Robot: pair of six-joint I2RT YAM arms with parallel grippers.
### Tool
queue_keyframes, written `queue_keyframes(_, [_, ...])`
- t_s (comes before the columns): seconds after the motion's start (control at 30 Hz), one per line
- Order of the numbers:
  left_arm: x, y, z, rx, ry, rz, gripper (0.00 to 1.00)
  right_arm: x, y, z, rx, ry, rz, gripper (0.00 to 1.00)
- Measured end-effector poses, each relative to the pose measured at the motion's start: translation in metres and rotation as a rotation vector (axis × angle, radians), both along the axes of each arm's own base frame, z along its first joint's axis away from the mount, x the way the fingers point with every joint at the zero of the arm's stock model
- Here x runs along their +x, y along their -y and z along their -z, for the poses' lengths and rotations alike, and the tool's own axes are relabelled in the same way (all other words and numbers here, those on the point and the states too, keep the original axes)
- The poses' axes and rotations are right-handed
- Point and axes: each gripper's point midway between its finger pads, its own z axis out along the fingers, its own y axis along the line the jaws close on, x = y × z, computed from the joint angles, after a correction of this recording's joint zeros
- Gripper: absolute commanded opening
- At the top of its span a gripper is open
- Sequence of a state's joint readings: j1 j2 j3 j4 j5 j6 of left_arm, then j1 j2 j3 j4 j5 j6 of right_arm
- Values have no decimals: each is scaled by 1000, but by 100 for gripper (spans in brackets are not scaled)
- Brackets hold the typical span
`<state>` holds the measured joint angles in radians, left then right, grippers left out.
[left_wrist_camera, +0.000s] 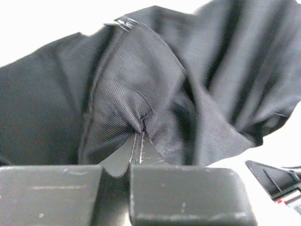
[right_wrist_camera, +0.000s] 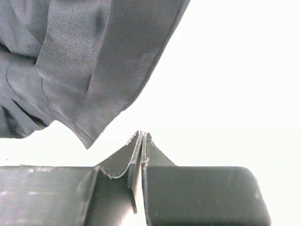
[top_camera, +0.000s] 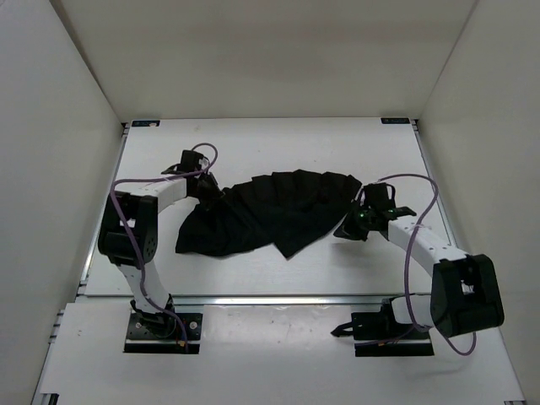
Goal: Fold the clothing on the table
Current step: Flatten the skirt out
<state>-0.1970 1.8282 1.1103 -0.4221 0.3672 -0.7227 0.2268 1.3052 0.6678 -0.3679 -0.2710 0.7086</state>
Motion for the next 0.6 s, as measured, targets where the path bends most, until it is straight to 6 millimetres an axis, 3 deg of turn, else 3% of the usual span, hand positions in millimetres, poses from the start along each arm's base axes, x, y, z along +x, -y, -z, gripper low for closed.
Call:
queue_keyframes(0.13, [8, 2, -39, -47, 107, 7, 0, 0, 15, -16, -47, 30, -58, 3])
queue_keyframes(0.2, [8, 6, -55, -74, 157, 14, 0, -7, 5, -15, -64, 20, -109, 31])
queue_keyframes(0.3, [2, 12, -62, -105, 180, 21, 0, -27, -27, -7, -53, -16, -192, 53])
queue_keyframes(0.47, [-13, 16, -46, -117, 133, 18, 0, -62, -57, 17, -5, -108, -178, 58])
queue_keyframes(0.6, [-17, 17, -43, -124, 120, 13, 0, -53, -71, 24, 75, -150, -90, 59])
